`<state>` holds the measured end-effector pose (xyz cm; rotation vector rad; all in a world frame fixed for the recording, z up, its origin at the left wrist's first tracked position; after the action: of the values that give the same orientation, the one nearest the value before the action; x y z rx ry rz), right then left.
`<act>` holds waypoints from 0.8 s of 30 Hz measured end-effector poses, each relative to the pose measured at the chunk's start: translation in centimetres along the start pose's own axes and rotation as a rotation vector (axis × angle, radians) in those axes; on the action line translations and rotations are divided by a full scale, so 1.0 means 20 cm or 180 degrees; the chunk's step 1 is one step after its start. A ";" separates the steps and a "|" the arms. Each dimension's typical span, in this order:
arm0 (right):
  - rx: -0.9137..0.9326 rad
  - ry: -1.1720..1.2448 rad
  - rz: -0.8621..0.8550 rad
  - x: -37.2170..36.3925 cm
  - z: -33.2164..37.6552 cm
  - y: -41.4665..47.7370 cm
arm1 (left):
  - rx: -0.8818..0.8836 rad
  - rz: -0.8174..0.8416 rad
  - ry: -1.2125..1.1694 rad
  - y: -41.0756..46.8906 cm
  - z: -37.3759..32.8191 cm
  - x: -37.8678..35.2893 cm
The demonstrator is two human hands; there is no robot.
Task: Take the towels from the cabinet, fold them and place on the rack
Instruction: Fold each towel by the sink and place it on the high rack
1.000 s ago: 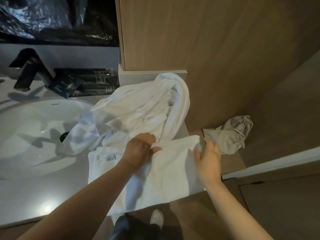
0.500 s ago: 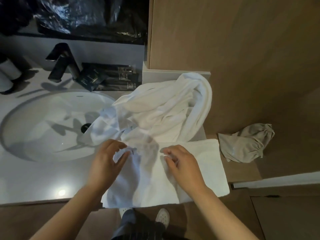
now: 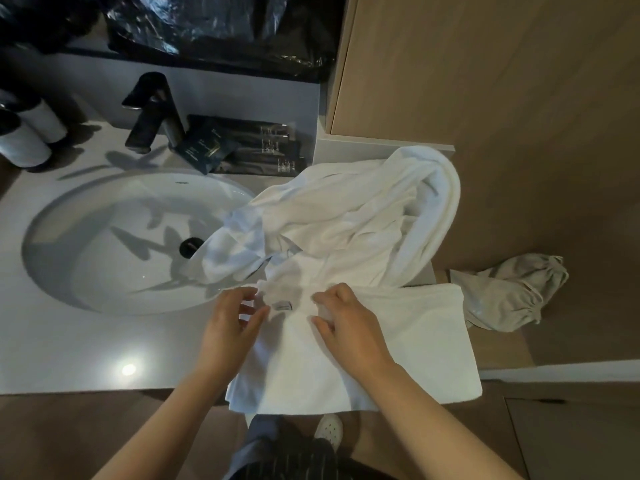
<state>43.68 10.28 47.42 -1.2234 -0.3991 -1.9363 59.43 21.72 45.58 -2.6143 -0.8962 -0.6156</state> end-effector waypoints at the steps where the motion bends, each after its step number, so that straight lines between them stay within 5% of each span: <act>1: -0.0042 -0.0009 -0.0010 0.00 0.00 0.01 | -0.0001 0.0022 0.0003 0.00 0.00 0.00; 10: -0.0307 0.0611 -0.0706 0.11 -0.01 0.04 | 0.0253 0.0167 -0.0042 0.04 0.03 0.01; 24: -0.0425 0.0354 -0.1052 0.06 0.00 0.07 | 0.0622 0.0171 0.0327 0.08 0.09 0.00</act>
<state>44.47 8.73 48.24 -1.1836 -0.4413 -2.3344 60.90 21.26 43.88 -2.4019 -0.8088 -0.6097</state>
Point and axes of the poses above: each hand's wrist, its own y-axis towards the middle knuckle, its own x-axis out of the back of the hand, z = x × y, the point moved 7 cm from there along y, towards the middle knuckle, and after that the axes turned 2 degrees about z, right-handed, at the moved point
